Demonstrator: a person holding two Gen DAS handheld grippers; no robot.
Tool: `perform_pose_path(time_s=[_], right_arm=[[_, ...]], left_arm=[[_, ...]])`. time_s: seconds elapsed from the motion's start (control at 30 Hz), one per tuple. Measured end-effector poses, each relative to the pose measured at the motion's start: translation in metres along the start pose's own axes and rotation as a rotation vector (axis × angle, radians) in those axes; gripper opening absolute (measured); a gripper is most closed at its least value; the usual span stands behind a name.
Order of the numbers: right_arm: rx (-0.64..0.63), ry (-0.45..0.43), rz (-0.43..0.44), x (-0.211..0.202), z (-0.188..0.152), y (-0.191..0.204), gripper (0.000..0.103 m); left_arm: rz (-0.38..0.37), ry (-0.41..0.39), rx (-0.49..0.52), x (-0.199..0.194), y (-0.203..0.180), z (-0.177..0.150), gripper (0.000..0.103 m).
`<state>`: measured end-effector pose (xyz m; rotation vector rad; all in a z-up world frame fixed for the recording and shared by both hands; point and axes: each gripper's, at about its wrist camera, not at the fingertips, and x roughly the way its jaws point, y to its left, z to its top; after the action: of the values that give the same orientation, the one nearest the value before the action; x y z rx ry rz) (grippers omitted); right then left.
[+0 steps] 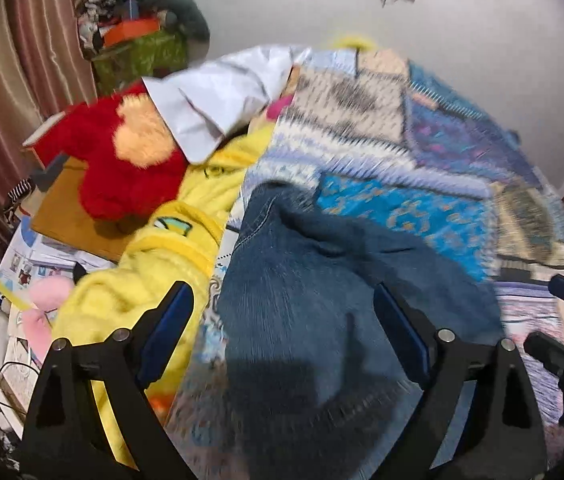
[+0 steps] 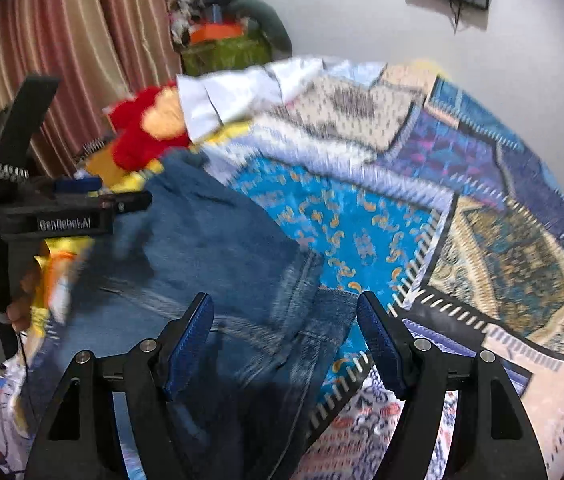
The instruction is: Fold large clothes
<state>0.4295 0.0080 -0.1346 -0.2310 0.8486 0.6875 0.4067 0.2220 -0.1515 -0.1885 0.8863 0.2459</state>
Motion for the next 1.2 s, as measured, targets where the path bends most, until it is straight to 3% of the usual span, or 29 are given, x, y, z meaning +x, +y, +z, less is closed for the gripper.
perform_pose_path(time_s=[0.2, 0.37, 0.53, 0.7, 0.87, 0.93, 1.0, 1.2], right_arm=[[0.017, -0.214, 0.013, -0.105, 0.008, 0.022, 0.072], [0.045, -0.397, 0.030, -0.191, 0.004, 0.040, 0.072], [0.038, -0.569, 0.005, -0.261, -0.011, 0.063, 0.072], [0.026, -0.659, -0.020, -0.302, -0.037, 0.085, 0.072], [0.029, -0.654, -0.055, -0.309, -0.061, 0.099, 0.073], [0.026, -0.646, -0.063, -0.310, -0.072, 0.104, 0.078], [0.025, -0.646, -0.075, -0.314, -0.082, 0.110, 0.091], [0.001, -0.662, -0.126, -0.321, -0.103, 0.126, 0.103]], left_arm=[[-0.054, -0.196, 0.014, -0.117, -0.006, -0.011, 0.092], [-0.084, -0.410, 0.039, -0.222, -0.017, -0.028, 0.092], [-0.105, -0.573, 0.067, -0.296, -0.032, -0.053, 0.092], [-0.079, -0.676, 0.070, -0.333, -0.045, -0.086, 0.092], [-0.058, -0.699, 0.081, -0.340, -0.052, -0.114, 0.093], [-0.057, -0.687, 0.081, -0.340, -0.053, -0.123, 0.097], [-0.055, -0.676, 0.074, -0.338, -0.053, -0.129, 0.100], [-0.046, -0.663, 0.082, -0.336, -0.053, -0.140, 0.102]])
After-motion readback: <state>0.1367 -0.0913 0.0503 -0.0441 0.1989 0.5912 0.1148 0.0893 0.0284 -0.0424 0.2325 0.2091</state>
